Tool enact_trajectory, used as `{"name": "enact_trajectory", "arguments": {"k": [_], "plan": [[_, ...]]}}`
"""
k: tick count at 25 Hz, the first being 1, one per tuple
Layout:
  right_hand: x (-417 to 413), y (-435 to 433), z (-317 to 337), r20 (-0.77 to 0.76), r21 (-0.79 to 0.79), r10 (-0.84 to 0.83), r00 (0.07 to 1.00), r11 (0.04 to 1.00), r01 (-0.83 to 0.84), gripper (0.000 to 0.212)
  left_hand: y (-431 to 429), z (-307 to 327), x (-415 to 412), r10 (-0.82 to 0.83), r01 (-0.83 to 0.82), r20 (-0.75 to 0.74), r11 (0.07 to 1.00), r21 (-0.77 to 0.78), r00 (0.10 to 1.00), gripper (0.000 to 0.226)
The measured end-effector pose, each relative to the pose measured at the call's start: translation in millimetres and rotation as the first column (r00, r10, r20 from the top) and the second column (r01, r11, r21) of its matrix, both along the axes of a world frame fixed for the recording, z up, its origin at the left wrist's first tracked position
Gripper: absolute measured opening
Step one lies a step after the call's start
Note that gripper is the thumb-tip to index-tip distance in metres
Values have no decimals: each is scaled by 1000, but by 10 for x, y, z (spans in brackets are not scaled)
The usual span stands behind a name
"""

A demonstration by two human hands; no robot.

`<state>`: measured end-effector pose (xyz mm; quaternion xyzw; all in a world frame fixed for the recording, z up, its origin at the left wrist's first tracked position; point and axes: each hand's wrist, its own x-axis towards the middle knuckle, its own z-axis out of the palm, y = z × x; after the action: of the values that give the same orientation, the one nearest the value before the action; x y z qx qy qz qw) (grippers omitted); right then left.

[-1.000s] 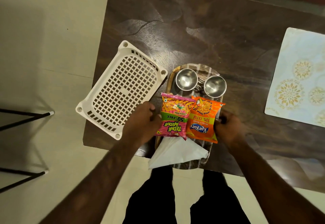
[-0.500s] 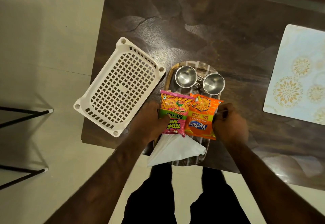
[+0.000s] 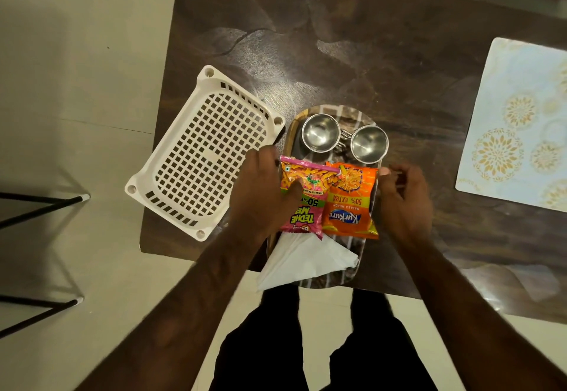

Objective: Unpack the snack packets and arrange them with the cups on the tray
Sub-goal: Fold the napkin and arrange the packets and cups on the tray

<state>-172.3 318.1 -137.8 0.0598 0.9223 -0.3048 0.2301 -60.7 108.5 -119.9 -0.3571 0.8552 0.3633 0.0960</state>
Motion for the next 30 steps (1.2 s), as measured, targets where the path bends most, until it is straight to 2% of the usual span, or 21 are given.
{"name": "enact_trajectory", "arguments": {"k": [3,5,7,10,14,18,21,24,27,30], "plan": [[-233,-122,42,-45,-4,137,990,991,-137,74,-30,46,-306,-124,111,-107,987,-119,987,73],[-344,-245,47,-37,23,252,967,968,-252,85,-27,24,-515,-208,191,-87,966,-176,974,83],[-388,-355,40,-44,68,339,940,940,-335,88,-18,-43,-660,-293,285,-11,937,-204,956,92],[-408,-447,25,-19,105,373,928,924,-369,84,-24,-141,-740,-323,327,50,928,-180,945,85],[-414,-503,184,-65,171,371,926,919,-356,80,-112,-47,-650,-245,237,-54,963,-128,968,78],[-275,-718,466,-132,121,381,915,923,-366,80,-412,175,-358,-79,54,-132,981,-184,988,80],[-112,-1039,552,-130,62,449,884,893,-445,76,-798,231,-104,66,-85,-113,981,-173,991,76],[66,-1417,515,-138,49,575,806,817,-574,76,-1152,193,49,165,-171,-44,964,-206,985,77],[177,-1746,395,-118,93,668,735,744,-662,81,-1363,103,58,212,-204,15,956,-209,977,77],[207,-1941,244,-94,161,697,711,715,-680,84,-1443,-2,16,196,-190,19,966,-177,980,73]]}}
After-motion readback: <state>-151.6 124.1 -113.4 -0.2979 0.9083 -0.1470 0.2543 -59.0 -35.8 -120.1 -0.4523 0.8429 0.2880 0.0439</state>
